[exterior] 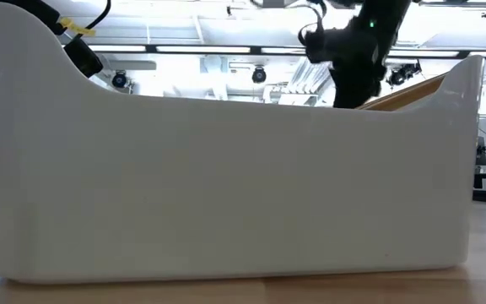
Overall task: Sort silverware by color (type)
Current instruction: Adjust the blue patterned table knife in the black bin, then adjust the bins
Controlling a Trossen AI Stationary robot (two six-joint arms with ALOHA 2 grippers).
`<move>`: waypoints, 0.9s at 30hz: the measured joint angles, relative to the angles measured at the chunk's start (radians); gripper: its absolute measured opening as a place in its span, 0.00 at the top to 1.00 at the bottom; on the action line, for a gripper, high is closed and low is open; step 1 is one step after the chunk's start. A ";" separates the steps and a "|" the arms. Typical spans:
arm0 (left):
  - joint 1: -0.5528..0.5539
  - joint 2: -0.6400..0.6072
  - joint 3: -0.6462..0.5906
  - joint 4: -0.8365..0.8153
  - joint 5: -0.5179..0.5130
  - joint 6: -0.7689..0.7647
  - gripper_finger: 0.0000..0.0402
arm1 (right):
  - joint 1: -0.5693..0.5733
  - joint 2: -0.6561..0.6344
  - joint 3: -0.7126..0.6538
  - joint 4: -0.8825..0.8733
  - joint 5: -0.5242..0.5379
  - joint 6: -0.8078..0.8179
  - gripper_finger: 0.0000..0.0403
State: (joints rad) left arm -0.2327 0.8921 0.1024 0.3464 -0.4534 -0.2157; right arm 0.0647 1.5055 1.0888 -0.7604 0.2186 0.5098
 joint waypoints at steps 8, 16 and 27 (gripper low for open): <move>0.000 0.000 0.000 -0.002 0.001 -0.001 1.00 | 0.083 -0.002 0.004 0.053 -0.072 -0.038 1.00; 0.000 0.000 0.000 -0.002 0.014 -0.010 1.00 | 0.106 -0.002 -0.049 0.079 -0.035 -0.019 1.00; 0.000 0.000 0.000 -0.001 0.026 -0.016 1.00 | 0.016 -0.002 -0.223 0.225 0.163 0.009 1.00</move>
State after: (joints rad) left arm -0.2327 0.8921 0.1027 0.3452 -0.4278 -0.2320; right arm 0.0804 1.5036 0.8657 -0.5358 0.3813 0.5187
